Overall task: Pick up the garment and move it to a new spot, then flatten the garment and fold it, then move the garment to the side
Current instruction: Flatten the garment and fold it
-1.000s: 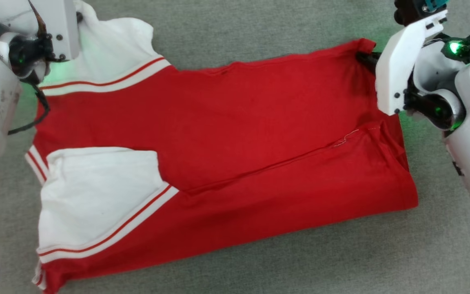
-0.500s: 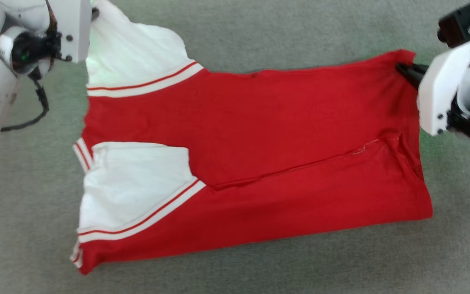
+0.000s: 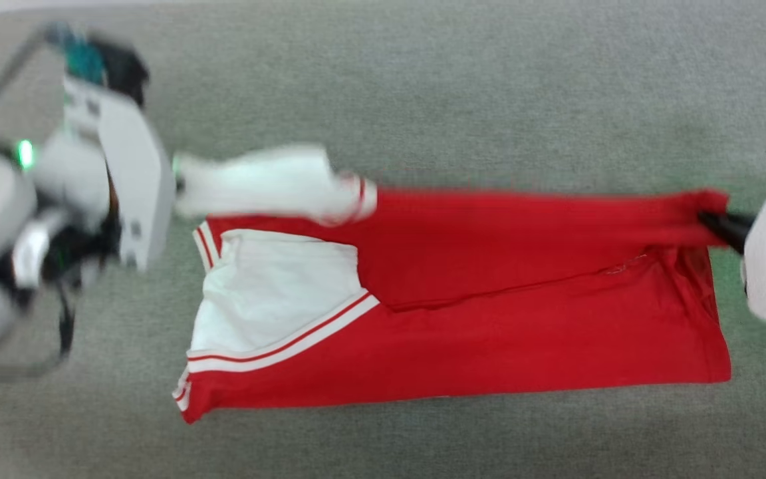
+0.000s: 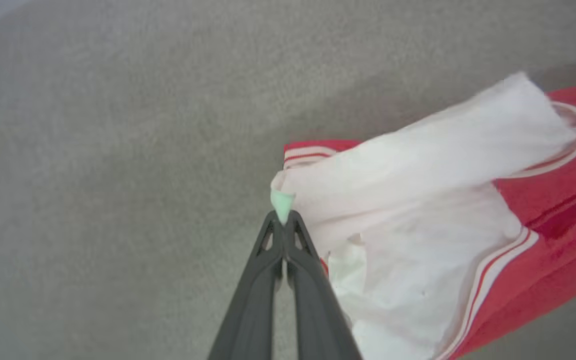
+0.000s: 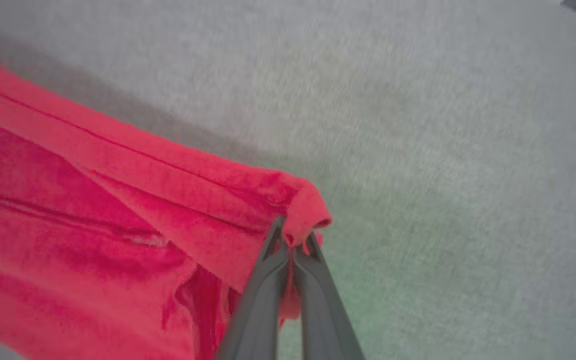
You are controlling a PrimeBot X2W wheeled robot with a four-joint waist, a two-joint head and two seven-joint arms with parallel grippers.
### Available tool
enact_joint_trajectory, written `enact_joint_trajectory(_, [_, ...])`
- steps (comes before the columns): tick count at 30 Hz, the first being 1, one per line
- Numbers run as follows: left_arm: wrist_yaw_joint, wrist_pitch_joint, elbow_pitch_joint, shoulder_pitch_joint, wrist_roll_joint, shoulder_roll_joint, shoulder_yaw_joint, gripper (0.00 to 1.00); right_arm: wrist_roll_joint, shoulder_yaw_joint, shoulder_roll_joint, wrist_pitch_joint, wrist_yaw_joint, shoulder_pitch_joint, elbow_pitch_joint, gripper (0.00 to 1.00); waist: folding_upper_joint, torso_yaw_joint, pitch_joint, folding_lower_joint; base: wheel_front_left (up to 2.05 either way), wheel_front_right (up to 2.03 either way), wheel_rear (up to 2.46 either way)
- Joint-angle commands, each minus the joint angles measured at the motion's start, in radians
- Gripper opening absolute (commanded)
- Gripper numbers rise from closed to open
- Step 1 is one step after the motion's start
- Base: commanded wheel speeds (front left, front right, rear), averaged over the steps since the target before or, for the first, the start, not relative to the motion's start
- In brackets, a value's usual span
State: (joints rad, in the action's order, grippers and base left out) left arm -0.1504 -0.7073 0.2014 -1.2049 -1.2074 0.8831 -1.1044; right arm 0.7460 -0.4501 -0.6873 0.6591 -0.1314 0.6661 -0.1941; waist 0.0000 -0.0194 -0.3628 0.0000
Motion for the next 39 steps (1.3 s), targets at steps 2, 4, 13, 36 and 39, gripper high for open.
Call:
enact_joint_trajectory(2, [-0.066,-0.020,-0.115,0.068,-0.019,0.051,-0.012,0.00,0.011,0.039,-0.007,0.030,0.002,-0.070,0.022,0.00,0.0000,0.012,0.010,0.0000,0.00,0.00,0.00])
enact_joint_trajectory(4, [-0.118,-0.018,-0.208,0.117,-0.033,0.087,-0.018,0.00,0.011,0.068,-0.007,0.055,0.002,-0.122,0.040,0.00,0.0000,0.014,0.010,0.0000,0.00,0.00,0.00])
enact_joint_trajectory(13, [-0.164,0.003,-0.257,0.270,-0.102,0.078,-0.066,0.00,-0.030,0.133,0.085,0.118,0.002,-0.242,0.034,0.00,0.0000,0.005,0.018,0.0000,0.00,0.00,0.00])
enact_joint_trajectory(36, [-0.115,0.465,-0.183,0.407,-0.016,0.014,0.018,1.00,-0.029,0.313,0.170,0.279,0.002,-0.305,-0.003,1.00,0.0000,0.062,0.166,0.0000,0.00,0.00,0.00])
enact_joint_trajectory(39, [-0.141,0.596,-0.169,0.447,0.006,0.010,0.048,1.00,-0.045,0.335,0.178,0.302,0.002,-0.312,-0.028,1.00,0.0000,0.080,0.169,0.0000,0.00,0.00,0.00])
